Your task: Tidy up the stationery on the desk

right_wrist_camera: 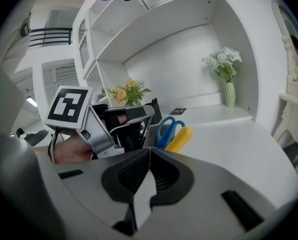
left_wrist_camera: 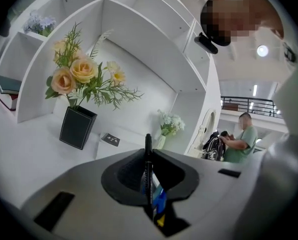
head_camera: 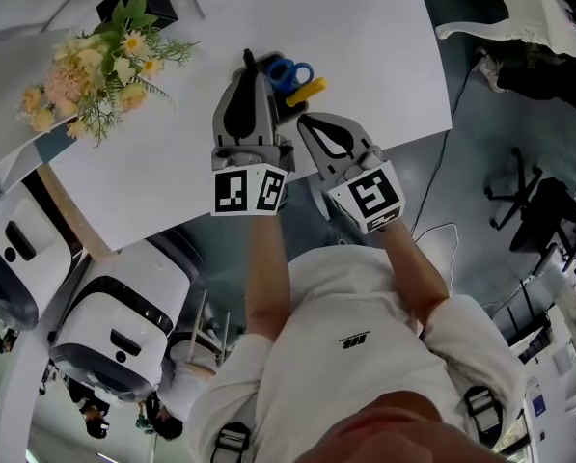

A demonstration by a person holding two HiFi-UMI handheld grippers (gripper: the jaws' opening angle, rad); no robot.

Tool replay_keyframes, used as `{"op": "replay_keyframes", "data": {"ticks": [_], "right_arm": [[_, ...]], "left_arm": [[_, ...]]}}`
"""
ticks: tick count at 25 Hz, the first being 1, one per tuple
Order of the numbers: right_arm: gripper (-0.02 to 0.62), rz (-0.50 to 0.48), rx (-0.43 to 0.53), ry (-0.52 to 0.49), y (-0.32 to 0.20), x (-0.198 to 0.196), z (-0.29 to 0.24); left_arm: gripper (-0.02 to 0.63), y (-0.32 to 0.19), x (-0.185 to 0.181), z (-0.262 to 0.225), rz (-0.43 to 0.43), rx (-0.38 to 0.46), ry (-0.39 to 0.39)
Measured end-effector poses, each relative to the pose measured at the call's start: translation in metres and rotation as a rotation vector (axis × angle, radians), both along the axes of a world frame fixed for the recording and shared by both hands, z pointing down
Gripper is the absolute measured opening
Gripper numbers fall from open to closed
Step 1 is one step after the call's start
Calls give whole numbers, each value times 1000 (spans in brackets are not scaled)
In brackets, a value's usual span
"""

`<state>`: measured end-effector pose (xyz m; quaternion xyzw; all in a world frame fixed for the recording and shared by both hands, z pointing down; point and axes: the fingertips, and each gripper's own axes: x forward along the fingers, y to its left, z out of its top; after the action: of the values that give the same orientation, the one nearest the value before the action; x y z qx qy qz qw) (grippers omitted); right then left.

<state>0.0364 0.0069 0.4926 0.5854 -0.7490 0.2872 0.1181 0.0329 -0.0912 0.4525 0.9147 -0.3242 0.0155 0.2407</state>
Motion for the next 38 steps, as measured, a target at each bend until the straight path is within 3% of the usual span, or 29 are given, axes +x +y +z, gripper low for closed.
{"op": "replay_keyframes", "data": {"ticks": [9, 24, 38], "right_arm": [[0, 5, 11, 1, -1, 3, -3], [-3, 25, 67, 39, -1, 18, -43], [-3, -12, 121, 64, 11, 24, -81]], "left_arm": [[0, 7, -3, 1, 25, 35, -59], [0, 30, -27, -24, 82, 109, -237], [0, 61, -40, -46, 106, 137, -287]]}}
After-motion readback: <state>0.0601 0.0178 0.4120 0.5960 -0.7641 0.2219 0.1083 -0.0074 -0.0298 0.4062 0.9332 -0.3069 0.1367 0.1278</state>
